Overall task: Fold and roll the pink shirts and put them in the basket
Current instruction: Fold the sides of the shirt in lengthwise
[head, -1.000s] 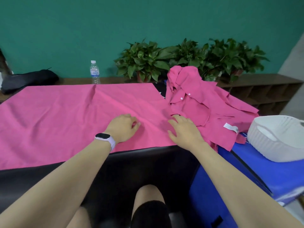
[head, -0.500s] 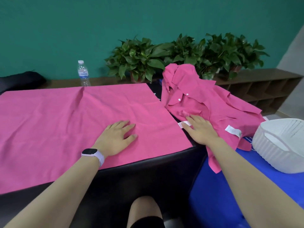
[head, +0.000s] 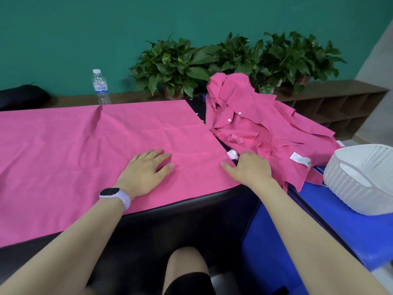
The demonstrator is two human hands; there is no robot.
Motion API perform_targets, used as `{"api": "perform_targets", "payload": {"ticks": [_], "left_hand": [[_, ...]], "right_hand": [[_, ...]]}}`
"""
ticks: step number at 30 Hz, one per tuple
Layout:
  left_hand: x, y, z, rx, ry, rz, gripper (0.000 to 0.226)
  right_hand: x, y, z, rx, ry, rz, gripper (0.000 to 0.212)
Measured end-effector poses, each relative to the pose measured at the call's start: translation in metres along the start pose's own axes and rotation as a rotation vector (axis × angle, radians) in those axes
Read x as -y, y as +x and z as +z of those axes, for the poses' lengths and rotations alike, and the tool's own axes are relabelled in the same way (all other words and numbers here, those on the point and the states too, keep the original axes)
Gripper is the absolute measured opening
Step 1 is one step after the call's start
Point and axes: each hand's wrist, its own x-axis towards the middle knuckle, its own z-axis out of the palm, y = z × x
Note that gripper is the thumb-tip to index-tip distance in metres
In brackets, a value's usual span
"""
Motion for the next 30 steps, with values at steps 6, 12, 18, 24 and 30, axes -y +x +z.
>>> {"api": "perform_targets", "payload": {"ticks": [6, 12, 18, 24, 30], "left_hand": [[-0.003, -0.001, -0.004, 0.021, -0.031, 0.015, 0.059], [0.087, 0.003, -0.045, 0.008, -0.084, -0.099, 0.057], [0.146, -0.038, -0.046, -0.037, -0.004, -0.383, 0.053], [0.146, -0.042, -0.043, -0.090, -0.086, -0.409, 0.055], [0.148, -0.046, -0.045, -0.297, -0.275, -0.391, 0.051]], "right_hand": [[0.018, 0.004, -0.019, 0.305, 0.490, 0.061, 0.041], [0.056, 0.000, -0.062, 0.204, 0.724, -0.028, 0.019], [0.153, 0.027, -0.088, 0.257, 1.219, -0.020, 0.020], [0.291, 0.048, -0.062, 0.482, 1.580, -0.029, 0.037], [0.329, 0.020, 0.037, 0.282, 0.819, -0.417, 0.046]]}}
